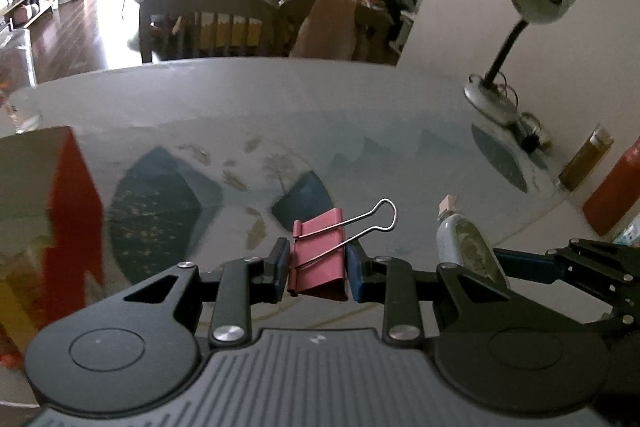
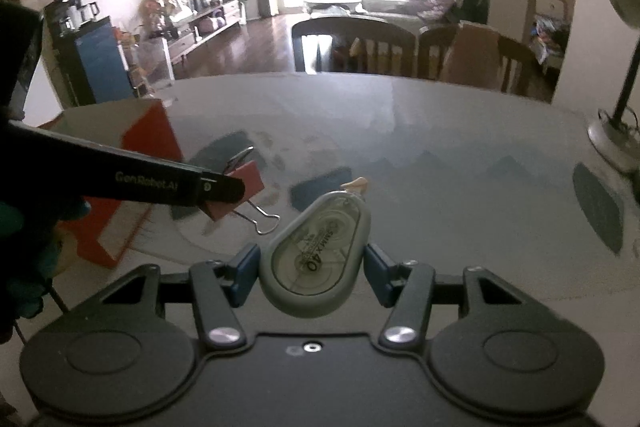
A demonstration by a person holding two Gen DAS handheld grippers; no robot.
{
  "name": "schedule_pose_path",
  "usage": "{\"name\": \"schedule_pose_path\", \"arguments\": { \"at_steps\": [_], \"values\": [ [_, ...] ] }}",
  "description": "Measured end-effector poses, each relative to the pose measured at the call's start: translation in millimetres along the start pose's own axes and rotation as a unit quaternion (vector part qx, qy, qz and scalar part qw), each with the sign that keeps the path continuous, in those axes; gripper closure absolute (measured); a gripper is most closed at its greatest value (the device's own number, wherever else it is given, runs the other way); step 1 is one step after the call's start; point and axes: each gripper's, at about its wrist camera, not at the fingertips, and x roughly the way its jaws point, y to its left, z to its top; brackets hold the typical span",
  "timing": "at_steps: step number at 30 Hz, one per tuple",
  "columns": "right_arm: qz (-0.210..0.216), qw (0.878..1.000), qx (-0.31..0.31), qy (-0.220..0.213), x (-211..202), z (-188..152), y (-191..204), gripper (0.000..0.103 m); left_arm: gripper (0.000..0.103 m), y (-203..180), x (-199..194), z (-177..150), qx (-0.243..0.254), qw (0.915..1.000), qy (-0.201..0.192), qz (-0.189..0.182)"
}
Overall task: Organize rigid objects
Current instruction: 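Carry the binder clip and correction tape over the cardboard box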
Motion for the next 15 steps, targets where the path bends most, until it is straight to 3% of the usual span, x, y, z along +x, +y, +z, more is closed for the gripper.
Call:
{"name": "schedule_pose_path", "arguments": {
  "at_steps": [15],
  "values": [
    [0.041,0.998,-0.044,-0.029,-15,40,92,0.047,0.074,70,-85,-5,-0.028,0.9976,-0.060,0.020]
  ]
}}
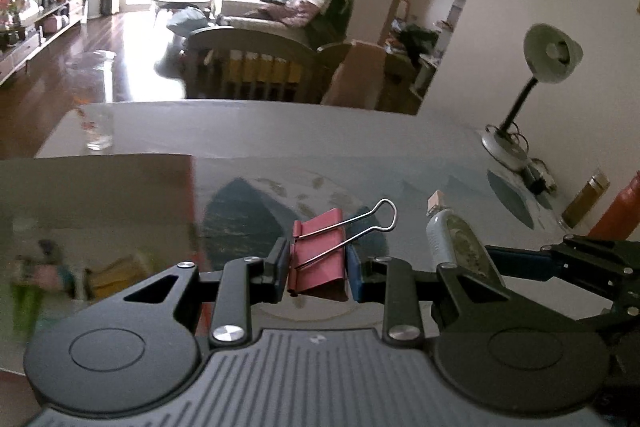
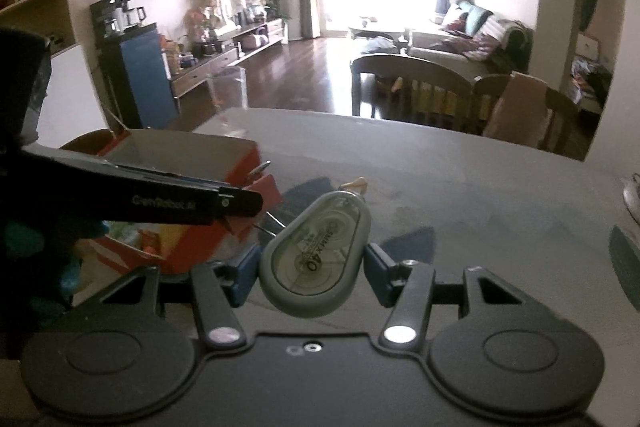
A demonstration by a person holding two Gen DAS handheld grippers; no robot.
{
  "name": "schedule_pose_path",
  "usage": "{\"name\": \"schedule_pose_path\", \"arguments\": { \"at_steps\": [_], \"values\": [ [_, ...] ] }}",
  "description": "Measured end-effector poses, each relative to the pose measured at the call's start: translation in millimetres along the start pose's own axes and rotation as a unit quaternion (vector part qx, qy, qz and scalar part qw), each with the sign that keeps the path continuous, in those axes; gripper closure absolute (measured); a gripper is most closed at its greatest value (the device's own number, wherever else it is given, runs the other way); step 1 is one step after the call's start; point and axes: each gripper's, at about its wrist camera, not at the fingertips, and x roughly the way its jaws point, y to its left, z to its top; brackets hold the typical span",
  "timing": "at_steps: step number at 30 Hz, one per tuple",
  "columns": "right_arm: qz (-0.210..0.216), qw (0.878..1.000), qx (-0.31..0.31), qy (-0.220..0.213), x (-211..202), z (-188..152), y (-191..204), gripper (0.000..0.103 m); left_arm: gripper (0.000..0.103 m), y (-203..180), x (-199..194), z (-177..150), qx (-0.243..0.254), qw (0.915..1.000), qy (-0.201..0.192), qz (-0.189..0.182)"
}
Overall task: Organize rigid objects
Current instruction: 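Carry the binder clip and correction tape over the cardboard box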
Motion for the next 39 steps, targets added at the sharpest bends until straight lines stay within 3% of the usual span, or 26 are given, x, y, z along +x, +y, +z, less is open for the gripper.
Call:
{"name": "schedule_pose_path", "arguments": {
  "at_steps": [10,20,31,39],
  "values": [
    [0.026,0.999,-0.025,-0.009,22,22,62,0.047,0.074,69,-45,6,-0.010,0.9991,-0.019,0.037],
    [0.032,0.998,-0.045,0.004,59,32,103,0.047,0.074,143,-66,4,-0.023,0.9965,-0.013,0.080],
    [0.034,0.997,-0.065,0.039,114,42,137,0.047,0.074,207,-51,-9,-0.018,0.9924,0.034,0.117],
    [0.047,0.992,-0.101,0.061,148,46,164,0.047,0.074,227,-24,-19,-0.001,0.9899,0.074,0.121]
  ]
}}
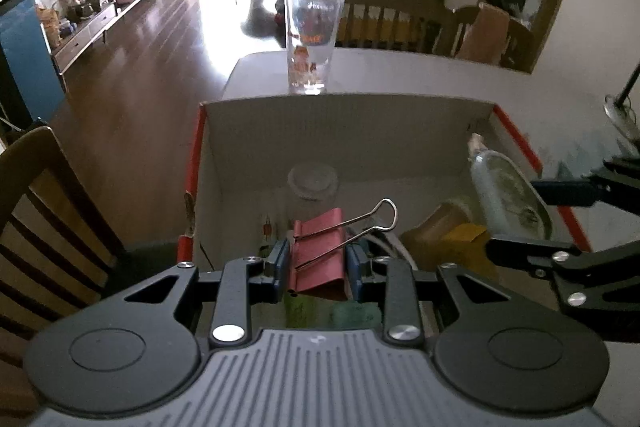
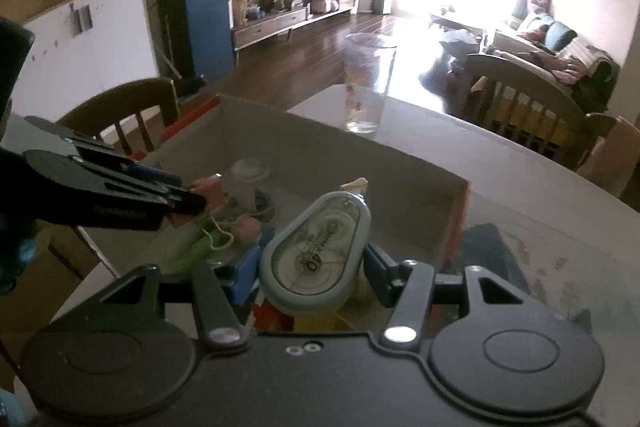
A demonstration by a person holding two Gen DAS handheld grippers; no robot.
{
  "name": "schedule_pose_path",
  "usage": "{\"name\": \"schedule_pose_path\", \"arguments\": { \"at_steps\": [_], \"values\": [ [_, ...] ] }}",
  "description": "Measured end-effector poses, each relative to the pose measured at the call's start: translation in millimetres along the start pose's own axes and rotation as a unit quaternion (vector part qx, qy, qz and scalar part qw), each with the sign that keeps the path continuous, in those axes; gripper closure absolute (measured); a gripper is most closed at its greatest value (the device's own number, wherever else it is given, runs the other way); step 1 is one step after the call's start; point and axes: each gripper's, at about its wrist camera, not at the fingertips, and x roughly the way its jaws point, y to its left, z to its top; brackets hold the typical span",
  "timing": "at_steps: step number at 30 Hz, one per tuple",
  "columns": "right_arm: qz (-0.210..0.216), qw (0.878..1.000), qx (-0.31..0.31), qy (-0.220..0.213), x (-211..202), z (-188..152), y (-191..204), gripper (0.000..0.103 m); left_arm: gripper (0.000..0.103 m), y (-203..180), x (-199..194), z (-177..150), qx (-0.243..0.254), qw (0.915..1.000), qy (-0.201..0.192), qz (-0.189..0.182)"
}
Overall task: Organize rigid objects
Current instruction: 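Carry the binder clip and correction tape over the cardboard box, then open the left tool to drop the clip while the right tool releases the tape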
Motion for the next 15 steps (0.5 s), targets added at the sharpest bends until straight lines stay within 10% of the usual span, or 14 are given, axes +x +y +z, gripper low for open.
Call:
{"name": "schedule_pose_path", "arguments": {
  "at_steps": [15],
  "values": [
    [0.007,0.998,-0.043,0.052,35,-3,10,0.047,0.074,-6,28,-13,0.043,0.9981,0.045,0.006]
  ]
}}
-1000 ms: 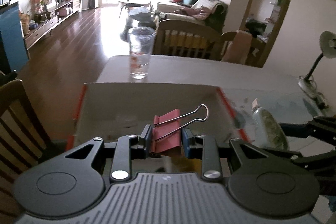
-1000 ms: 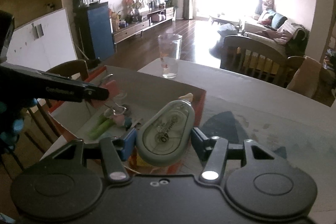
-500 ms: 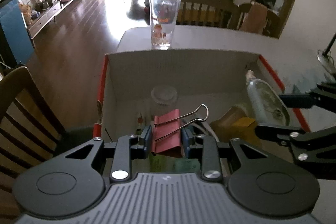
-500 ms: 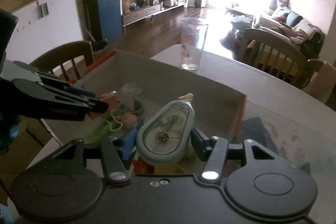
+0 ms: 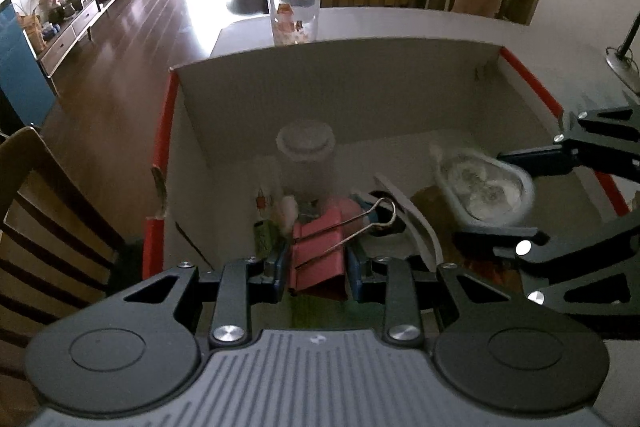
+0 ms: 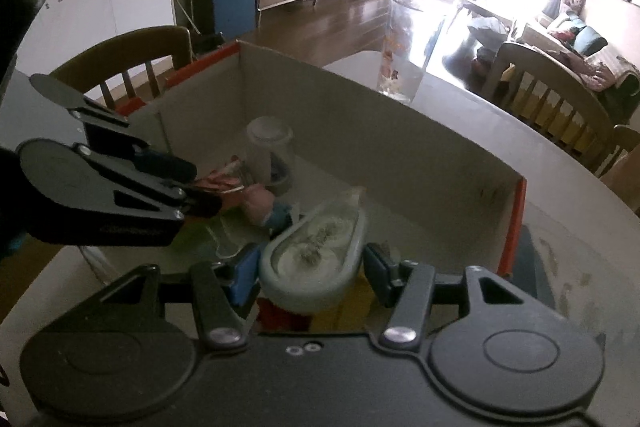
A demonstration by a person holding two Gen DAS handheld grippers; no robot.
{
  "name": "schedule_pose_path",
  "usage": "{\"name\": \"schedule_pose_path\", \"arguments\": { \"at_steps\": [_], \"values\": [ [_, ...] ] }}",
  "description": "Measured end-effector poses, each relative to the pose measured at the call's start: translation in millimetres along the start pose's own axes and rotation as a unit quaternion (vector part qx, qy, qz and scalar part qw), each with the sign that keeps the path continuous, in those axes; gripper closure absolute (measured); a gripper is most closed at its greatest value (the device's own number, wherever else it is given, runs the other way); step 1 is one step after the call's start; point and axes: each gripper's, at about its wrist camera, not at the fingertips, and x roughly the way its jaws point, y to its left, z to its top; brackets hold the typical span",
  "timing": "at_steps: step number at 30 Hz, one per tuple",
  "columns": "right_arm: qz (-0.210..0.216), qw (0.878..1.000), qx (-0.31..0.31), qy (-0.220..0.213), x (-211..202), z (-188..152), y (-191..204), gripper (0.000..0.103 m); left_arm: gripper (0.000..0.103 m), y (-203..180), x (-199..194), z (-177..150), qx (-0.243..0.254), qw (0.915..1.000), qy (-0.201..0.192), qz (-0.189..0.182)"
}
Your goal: Organize rigid objects
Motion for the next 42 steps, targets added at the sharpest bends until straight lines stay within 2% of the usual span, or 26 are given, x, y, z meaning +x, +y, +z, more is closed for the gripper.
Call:
{"name": "schedule_pose_path", "arguments": {
  "at_steps": [6,10,15,29,37,42],
  "values": [
    [0.001,1.000,0.005,0.001,3,3,0,0.048,0.074,-1,3,-1,-0.002,0.9999,0.013,0.002],
    [0.005,1.000,0.012,0.000,0,2,-1,0.039,0.074,-3,-1,-2,-0.006,0.9999,0.011,0.002],
    [0.009,1.000,0.019,-0.008,-10,0,-4,0.038,0.073,-5,-9,-3,-0.016,0.9999,0.005,0.000],
    [0.014,0.996,0.050,-0.069,-71,-13,-9,0.032,0.073,-17,-67,-6,-0.034,0.9975,-0.062,-0.005],
    [0.022,0.991,0.073,-0.112,-110,-21,-11,0.030,0.073,-29,-105,-9,-0.040,0.9943,-0.098,-0.007],
    [0.027,0.986,0.086,-0.137,-129,-27,-12,0.026,0.073,-36,-120,-11,-0.038,0.9925,-0.116,-0.006]
  ]
}}
